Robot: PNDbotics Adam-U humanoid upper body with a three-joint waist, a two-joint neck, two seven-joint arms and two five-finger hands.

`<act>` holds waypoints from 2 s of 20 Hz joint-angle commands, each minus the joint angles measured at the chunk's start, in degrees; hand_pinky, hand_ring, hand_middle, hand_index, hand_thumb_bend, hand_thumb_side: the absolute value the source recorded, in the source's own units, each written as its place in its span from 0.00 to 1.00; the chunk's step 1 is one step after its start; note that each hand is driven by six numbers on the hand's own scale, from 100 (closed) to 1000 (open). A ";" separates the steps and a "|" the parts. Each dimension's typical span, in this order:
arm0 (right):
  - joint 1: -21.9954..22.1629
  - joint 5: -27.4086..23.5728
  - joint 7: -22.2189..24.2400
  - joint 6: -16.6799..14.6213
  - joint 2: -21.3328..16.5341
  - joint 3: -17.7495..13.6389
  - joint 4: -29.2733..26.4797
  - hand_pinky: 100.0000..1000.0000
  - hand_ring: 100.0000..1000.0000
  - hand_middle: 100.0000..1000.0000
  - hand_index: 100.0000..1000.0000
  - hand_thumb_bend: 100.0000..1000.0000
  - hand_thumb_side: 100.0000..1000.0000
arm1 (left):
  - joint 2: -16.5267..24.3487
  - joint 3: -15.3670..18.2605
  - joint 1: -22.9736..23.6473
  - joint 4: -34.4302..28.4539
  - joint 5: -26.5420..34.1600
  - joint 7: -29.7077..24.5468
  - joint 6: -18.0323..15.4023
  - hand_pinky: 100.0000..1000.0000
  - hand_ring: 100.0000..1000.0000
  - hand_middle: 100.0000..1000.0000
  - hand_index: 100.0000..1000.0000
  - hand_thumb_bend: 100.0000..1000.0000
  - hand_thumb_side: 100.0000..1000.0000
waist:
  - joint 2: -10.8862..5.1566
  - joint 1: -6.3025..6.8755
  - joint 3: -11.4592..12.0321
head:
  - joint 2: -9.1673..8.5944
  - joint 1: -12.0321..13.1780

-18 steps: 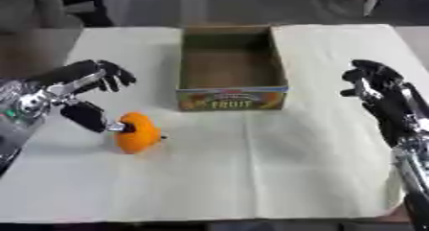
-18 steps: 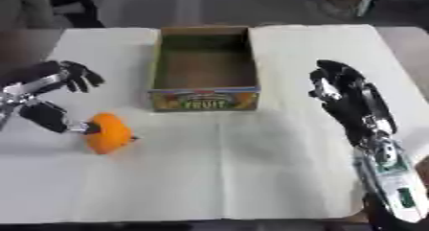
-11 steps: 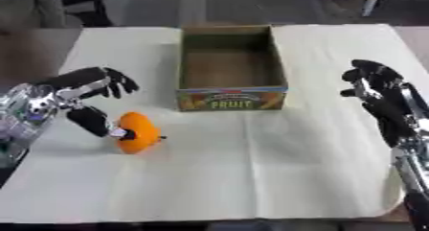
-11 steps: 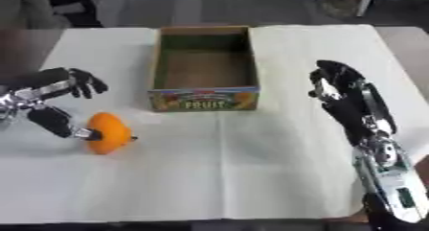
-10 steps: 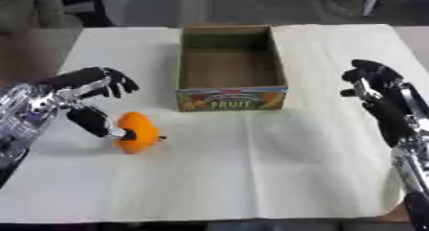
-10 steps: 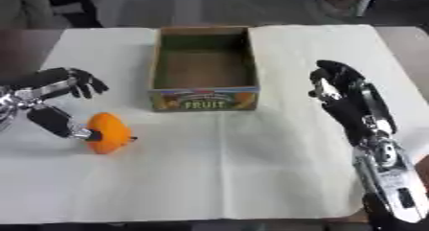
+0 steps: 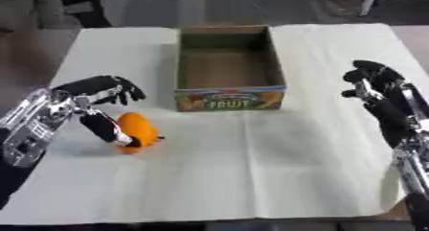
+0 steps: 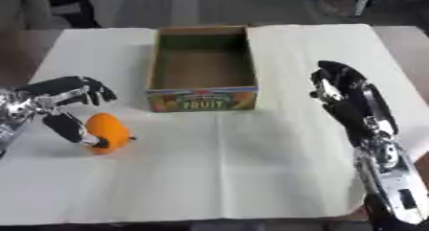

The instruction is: Pick up objects on the table and place them in the box.

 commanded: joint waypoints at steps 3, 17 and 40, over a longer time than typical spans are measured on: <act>-0.62 -0.25 0.17 -0.08 -1.04 -0.07 -0.89 0.60 0.75 0.59 0.76 0.00 0.30 | -0.31 -0.40 -1.45 1.66 -3.25 -1.90 -1.84 0.64 0.65 0.68 0.82 0.67 0.15 | -0.62 0.02 -0.22 | 0.33 0.20; -0.62 -0.24 0.05 -0.07 -0.95 -0.18 -0.82 0.60 0.75 0.59 0.76 0.00 0.30 | -0.62 0.55 -1.00 -0.87 -1.08 -1.67 -2.89 0.26 0.23 0.24 0.41 0.42 0.10 | -0.71 0.07 -0.34 | 0.33 0.02; -0.84 -0.28 1.17 0.12 -0.56 1.10 -0.43 0.60 0.75 0.59 0.76 0.00 0.30 | -12.02 4.90 -21.85 15.77 -3.91 10.08 0.68 0.28 0.23 0.23 0.42 0.26 0.08 | -1.40 0.13 -3.30 | 0.33 1.88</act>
